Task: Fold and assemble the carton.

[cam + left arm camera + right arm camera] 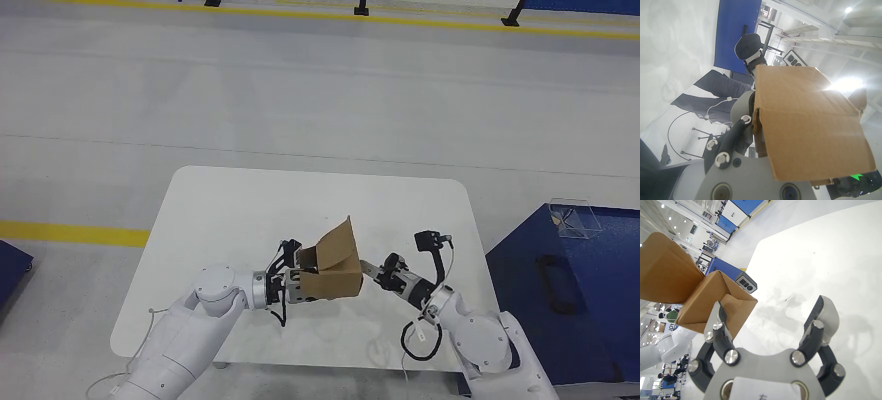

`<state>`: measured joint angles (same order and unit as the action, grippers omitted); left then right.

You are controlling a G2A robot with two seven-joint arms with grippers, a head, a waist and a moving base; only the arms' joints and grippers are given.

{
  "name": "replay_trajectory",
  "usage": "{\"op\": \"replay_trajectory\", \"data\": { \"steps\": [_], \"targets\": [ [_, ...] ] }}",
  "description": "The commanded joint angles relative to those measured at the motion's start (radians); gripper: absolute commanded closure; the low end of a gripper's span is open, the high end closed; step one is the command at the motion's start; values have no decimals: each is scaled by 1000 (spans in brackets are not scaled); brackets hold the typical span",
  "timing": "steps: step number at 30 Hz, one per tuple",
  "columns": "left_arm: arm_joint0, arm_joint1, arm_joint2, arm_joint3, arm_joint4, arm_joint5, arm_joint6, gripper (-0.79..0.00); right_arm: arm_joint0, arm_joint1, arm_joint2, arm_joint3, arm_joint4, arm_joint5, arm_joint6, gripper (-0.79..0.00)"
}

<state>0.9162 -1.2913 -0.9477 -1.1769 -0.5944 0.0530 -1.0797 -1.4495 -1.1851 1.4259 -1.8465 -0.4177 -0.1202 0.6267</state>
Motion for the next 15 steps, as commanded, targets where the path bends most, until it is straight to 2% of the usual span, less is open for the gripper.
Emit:
{"op": "replay_trajectory", "data": {
  "steps": [1,15],
  "targets": [
    [1,0,-1,0,-1,-1,0,0,4,0,-6,3,-9,6,-4,-785],
    [5,0,-4,-5,-1,-3,-3,0,12,4,-31,8,-21,18,-12,-785]
  ]
}}
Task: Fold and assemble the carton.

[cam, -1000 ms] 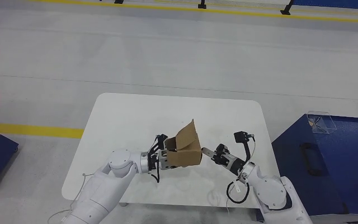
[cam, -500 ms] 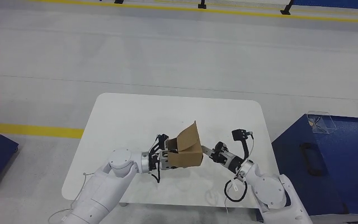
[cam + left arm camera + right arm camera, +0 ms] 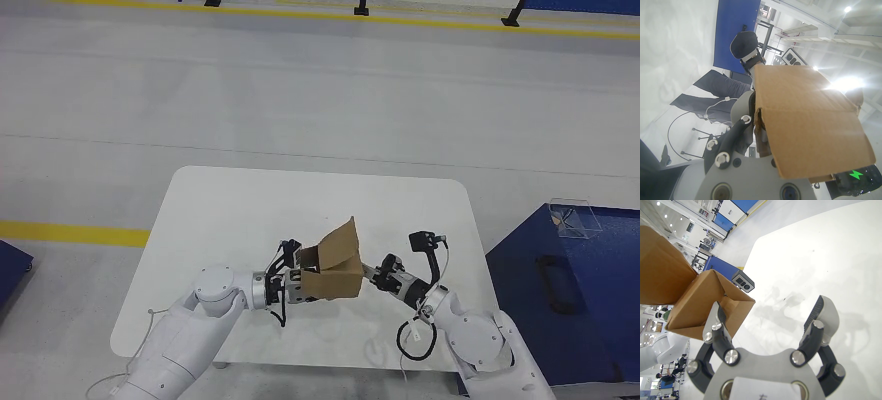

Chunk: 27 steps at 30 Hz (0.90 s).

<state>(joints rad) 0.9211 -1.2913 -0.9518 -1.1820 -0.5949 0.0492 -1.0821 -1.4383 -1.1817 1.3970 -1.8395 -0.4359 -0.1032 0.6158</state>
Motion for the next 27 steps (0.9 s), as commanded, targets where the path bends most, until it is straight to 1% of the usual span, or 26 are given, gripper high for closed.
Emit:
{"op": "replay_trajectory", "data": {
  "steps": [1,6,10,16,21,27],
  "targets": [
    [0,0,0,0,-1,0,-1,0,2,0,-4,1,-3,2,-3,-785],
    [2,0,-1,-1,0,0,-1,0,3,1,-7,0,-1,4,-14,-785],
    [4,-1,-1,0,-3,-2,-1,0,-5,3,17,-1,15,7,-37,-785],
    [6,-1,-4,-1,-5,-7,0,0,-20,9,36,13,5,12,-27,-785],
    [6,-1,-4,-3,-9,-8,-6,0,-22,9,15,19,13,0,-6,-785],
    [2,-4,4,-4,-5,-4,-6,0,-17,8,-13,14,5,0,-18,-785]
  ]
}}
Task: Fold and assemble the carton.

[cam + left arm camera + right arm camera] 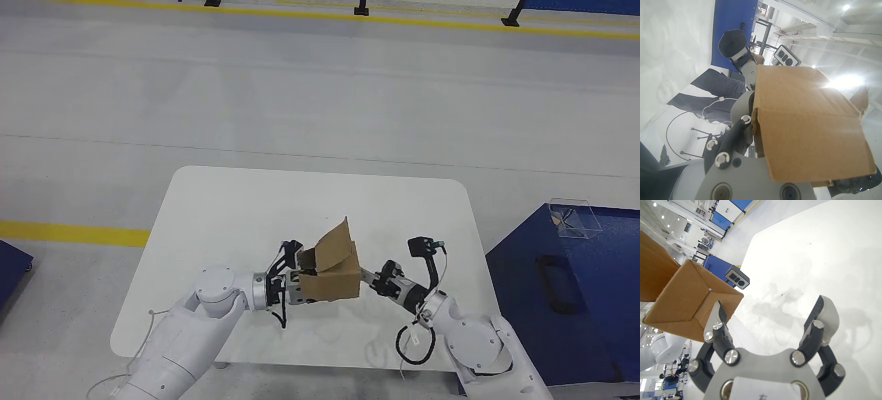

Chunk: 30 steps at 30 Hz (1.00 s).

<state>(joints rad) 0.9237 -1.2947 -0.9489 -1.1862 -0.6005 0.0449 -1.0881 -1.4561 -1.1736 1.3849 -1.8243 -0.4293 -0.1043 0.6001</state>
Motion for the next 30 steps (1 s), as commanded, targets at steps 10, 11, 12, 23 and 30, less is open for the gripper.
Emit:
{"op": "replay_trajectory", "data": {
  "steps": [10,11,12,23,30],
  "targets": [
    [1,0,-3,-2,2,1,1,0,1,3,13,5,23,1,-14,-785],
    [2,1,-4,-4,2,-1,-2,0,1,3,18,7,36,0,-25,-785],
    [3,1,-5,-4,1,-3,-1,0,1,4,25,8,44,0,-34,-785],
    [-7,-5,4,14,-11,-7,-10,0,-57,7,215,-4,64,93,-321,-785],
    [-33,-19,19,35,-33,-54,12,0,-70,1,261,5,155,123,-375,-785]
  ]
}}
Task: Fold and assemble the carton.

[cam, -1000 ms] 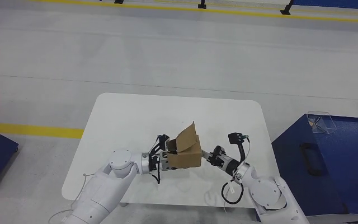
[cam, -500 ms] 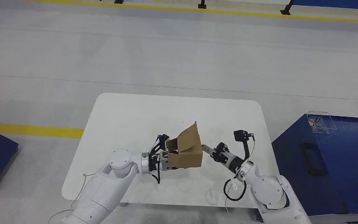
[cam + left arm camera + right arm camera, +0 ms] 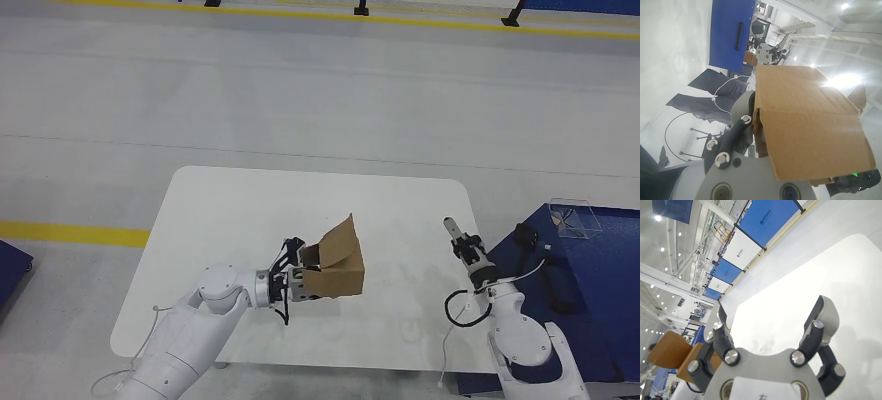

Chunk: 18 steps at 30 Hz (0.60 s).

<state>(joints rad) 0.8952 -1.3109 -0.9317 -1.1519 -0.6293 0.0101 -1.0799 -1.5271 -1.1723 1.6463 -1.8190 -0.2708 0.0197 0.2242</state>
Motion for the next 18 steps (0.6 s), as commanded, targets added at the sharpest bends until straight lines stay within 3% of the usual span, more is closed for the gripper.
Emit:
{"op": "replay_trajectory", "data": {
  "steps": [1,18],
  "targets": [
    [-7,-4,1,3,-6,-33,11,0,0,0,0,0,-4,-1,1,-785],
    [-9,-6,-1,7,-9,-47,28,0,0,0,0,0,-4,-1,1,-785]
  ]
}}
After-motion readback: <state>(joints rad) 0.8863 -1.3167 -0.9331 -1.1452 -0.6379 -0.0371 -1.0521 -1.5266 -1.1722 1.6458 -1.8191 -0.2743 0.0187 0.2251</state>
